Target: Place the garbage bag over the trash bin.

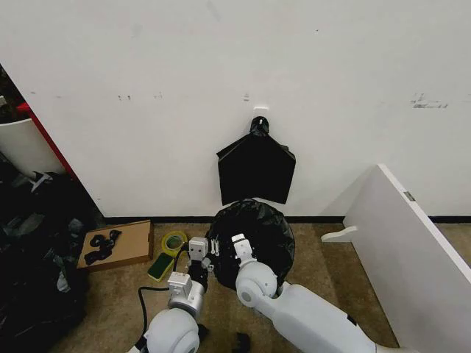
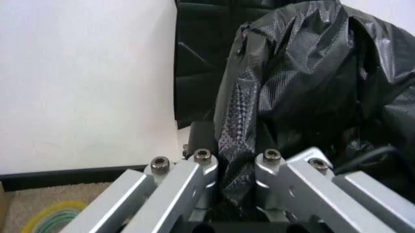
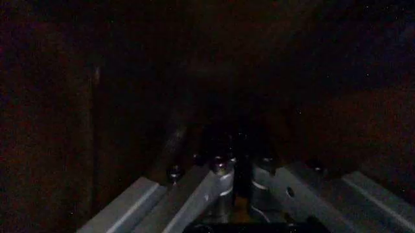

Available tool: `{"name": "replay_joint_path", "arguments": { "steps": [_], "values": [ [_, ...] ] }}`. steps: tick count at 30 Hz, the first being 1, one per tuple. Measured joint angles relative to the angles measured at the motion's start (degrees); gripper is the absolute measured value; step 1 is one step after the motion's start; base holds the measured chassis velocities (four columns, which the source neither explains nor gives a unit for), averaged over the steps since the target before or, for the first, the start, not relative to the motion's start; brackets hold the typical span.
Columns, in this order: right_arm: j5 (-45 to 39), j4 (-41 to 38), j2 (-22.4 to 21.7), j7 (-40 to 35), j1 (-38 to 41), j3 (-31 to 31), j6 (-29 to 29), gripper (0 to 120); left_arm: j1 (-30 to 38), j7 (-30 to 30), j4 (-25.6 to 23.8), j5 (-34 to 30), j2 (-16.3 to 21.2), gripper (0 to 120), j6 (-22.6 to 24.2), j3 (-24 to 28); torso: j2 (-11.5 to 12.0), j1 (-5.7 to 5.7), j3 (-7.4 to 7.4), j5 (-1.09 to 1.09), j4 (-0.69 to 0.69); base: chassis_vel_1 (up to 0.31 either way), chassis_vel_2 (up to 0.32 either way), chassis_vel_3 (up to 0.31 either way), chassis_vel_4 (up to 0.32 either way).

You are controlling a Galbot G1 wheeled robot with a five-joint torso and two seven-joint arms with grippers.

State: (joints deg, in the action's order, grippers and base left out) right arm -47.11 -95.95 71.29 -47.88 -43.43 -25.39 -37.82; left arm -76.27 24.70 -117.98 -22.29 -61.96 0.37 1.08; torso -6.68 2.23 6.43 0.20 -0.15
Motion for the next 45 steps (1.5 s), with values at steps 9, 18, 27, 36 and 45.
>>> {"name": "replay_joint_path", "arguments": {
  "steps": [9,18,27,36,45],
  "values": [
    [-0.51,0.34,0.01,0.39,0.08,-0.20,-0.04,0,-0.47,-1.70,-0.97,-0.19,0.81,4,-0.73,0.63,0.00,0.00,0.00,0.00,0.00,0.000,0.000,0.000,0.000],
    [0.96,0.18,-0.17,1.01,-1.41,1.50,0.32,0,0.30,-2.09,-0.23,0.06,1.42,4,-1.32,0.88,0.00,0.00,0.00,0.00,0.00,0.000,0.000,0.000,0.000],
    [0.16,-2.50,-1.23,0.89,-2.43,1.37,-0.31,0,1.03,-2.46,0.22,-0.75,1.00,4,-1.52,1.38,0.00,0.00,0.00,0.00,0.00,0.000,0.000,0.000,0.000],
    [1.51,-0.42,-1.27,2.78,-2.25,2.16,1.19,0,0.48,-3.89,-0.42,-1.54,1.78,4,-2.59,1.48,0.00,0.00,0.00,0.01,0.01,0.000,0.000,0.000,0.000],
    [1.50,-4.92,-2.58,3.52,-3.05,1.62,1.40,0,0.80,-3.05,-0.32,-3.94,1.05,4,-1.68,1.39,0.00,0.00,0.00,0.00,0.00,0.000,0.000,0.000,0.000]
  ]
}}
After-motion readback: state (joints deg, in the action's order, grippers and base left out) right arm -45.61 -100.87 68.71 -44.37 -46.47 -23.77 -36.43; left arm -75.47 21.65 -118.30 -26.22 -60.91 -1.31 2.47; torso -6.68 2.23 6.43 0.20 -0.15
